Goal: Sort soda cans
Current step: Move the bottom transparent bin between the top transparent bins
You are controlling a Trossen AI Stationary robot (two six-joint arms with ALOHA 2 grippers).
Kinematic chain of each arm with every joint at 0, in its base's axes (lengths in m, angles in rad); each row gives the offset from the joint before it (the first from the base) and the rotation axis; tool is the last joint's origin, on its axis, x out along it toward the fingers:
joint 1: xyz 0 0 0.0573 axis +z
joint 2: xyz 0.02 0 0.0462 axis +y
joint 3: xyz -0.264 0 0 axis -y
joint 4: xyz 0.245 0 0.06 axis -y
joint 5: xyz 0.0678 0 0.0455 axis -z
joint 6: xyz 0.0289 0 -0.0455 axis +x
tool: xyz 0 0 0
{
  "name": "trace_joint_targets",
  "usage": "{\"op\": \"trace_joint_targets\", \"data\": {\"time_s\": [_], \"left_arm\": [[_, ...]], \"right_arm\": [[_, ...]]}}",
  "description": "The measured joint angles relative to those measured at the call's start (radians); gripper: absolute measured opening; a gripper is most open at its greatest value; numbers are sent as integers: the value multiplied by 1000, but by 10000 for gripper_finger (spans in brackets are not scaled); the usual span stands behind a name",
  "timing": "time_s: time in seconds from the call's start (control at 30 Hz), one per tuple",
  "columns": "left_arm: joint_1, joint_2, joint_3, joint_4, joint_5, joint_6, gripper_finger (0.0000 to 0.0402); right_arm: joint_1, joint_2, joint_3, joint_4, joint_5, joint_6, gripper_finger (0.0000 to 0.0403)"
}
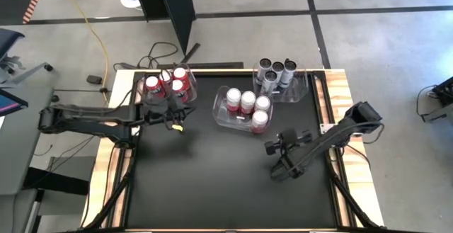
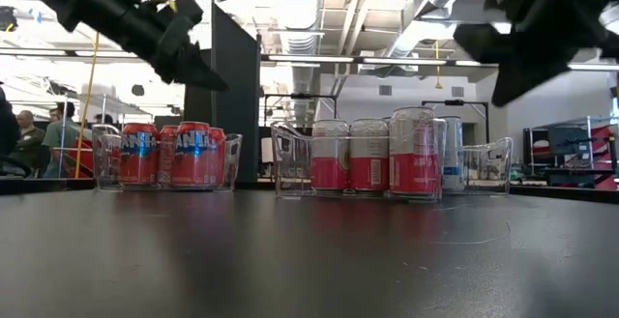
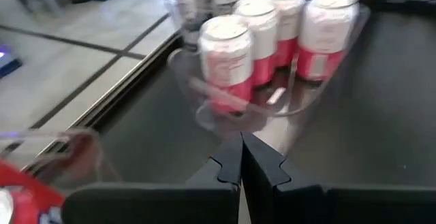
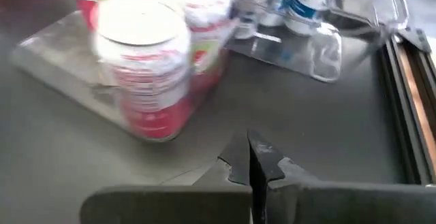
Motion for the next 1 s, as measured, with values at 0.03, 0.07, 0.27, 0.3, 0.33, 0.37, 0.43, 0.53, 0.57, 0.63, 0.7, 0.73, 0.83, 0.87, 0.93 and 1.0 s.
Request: {"op": "trace_joint_targets", "data": {"time_s": [0.03,0.07,0.27,0.3,0.33,0.37,0.43,0.53,0.57,0.63,0.7,0.73,0.83,0.87,0.93,1.0], "left_arm": [[1,1,-15,18,-14,-5,0],[2,2,-33,43,-19,-10,0],[2,3,-118,188,-24,0,0],[2,3,-128,215,-24,6,0],[3,3,-134,229,-24,8,0],[7,3,-139,230,-24,9,0],[19,3,-139,228,-24,11,0],[33,3,-139,225,-25,17,0],[37,3,-139,224,-25,18,0],[41,3,-139,225,-25,18,0],[42,3,-139,224,-25,18,0],[42,3,-139,223,-25,17,0],[42,3,-139,215,-24,17,0],[42,3,-139,213,-24,17,0],[42,3,-139,212,-23,18,0],[42,3,-139,209,-21,11,0]], "right_arm": [[-10,0,-23,13,-2,23,4],[-20,0,-45,33,-11,39,3],[-73,0,-190,161,-45,109,1],[-82,0,-211,185,-44,119,1],[-92,0,-230,205,-45,123,1],[-104,0,-249,229,-45,121,1],[-132,0,-281,293,-44,95,1],[-182,0,-312,391,-28,8,0],[-199,0,-318,424,-16,-22,0],[-235,0,-328,482,2,-79,0],[-270,0,-330,513,4,-123,0],[-284,0,-333,528,4,-149,0],[-310,0,-341,581,8,-235,0],[-319,0,-343,596,8,-265,0],[-329,0,-347,621,8,-291,0],[-335,0,-348,640,8,-316,0]]}}
